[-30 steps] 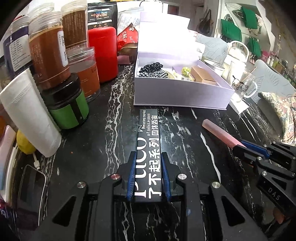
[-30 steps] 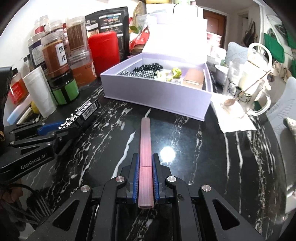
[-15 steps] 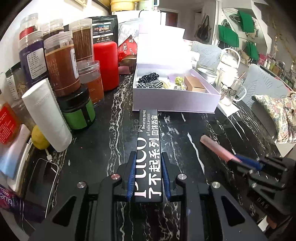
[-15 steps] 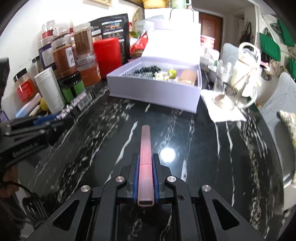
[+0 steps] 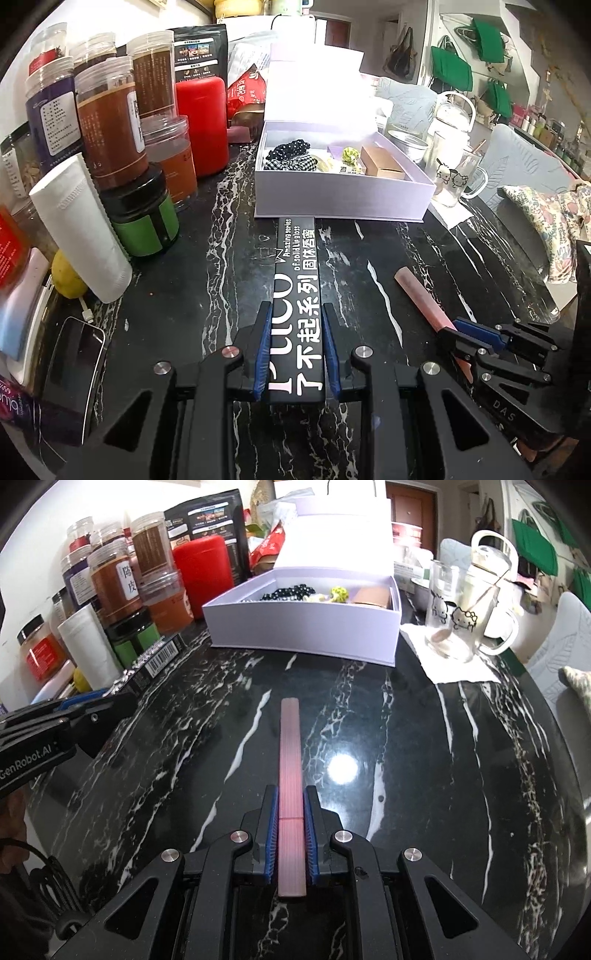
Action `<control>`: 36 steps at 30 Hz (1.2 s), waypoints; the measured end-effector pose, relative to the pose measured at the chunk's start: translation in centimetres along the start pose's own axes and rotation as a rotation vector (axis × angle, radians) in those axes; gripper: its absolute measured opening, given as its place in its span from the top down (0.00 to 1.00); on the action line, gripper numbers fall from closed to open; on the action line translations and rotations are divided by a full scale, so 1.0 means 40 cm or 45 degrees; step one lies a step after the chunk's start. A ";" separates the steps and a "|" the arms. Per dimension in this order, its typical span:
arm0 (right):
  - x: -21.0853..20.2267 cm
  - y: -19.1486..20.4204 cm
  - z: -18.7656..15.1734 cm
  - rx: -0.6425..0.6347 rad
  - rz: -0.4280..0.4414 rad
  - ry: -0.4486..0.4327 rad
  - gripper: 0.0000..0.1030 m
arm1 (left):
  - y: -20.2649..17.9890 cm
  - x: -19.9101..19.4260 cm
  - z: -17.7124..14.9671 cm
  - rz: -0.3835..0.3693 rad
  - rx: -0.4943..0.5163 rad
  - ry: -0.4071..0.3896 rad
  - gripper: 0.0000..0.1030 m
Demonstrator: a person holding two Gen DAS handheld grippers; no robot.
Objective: Organize rigid objects
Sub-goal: 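Grasp the black PUCO box with the left tool while the right tool lifts the pink tube, then carry the PUCO box in the left tool while the right tool carries the pink tube over the lavender box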
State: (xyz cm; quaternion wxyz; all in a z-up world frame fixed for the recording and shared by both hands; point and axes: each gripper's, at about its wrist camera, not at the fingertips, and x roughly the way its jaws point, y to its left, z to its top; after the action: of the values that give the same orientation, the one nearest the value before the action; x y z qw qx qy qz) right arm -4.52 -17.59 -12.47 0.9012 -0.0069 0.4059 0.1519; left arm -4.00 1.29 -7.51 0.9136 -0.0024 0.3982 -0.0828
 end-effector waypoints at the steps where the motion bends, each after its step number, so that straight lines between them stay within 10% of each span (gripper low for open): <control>1: 0.003 0.001 0.002 0.002 -0.003 0.000 0.83 | 0.001 0.004 0.002 -0.003 -0.002 0.003 0.75; 6: 0.018 0.006 0.019 0.000 -0.020 -0.011 0.70 | 0.005 0.018 0.009 -0.017 -0.008 0.014 0.76; 9: 0.026 0.017 0.023 -0.029 -0.048 -0.022 0.87 | 0.008 0.027 0.011 -0.024 -0.015 0.022 0.76; 36: -0.106 0.009 0.128 -0.014 -0.037 -0.172 0.87 | -0.028 -0.026 0.154 -0.049 0.056 -0.100 0.75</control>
State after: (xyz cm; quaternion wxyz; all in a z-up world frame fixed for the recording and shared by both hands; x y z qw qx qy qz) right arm -3.55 -17.69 -5.89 0.9285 -0.0074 0.3433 0.1411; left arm -0.37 -0.03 -2.46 0.9266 0.0068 0.3599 -0.1090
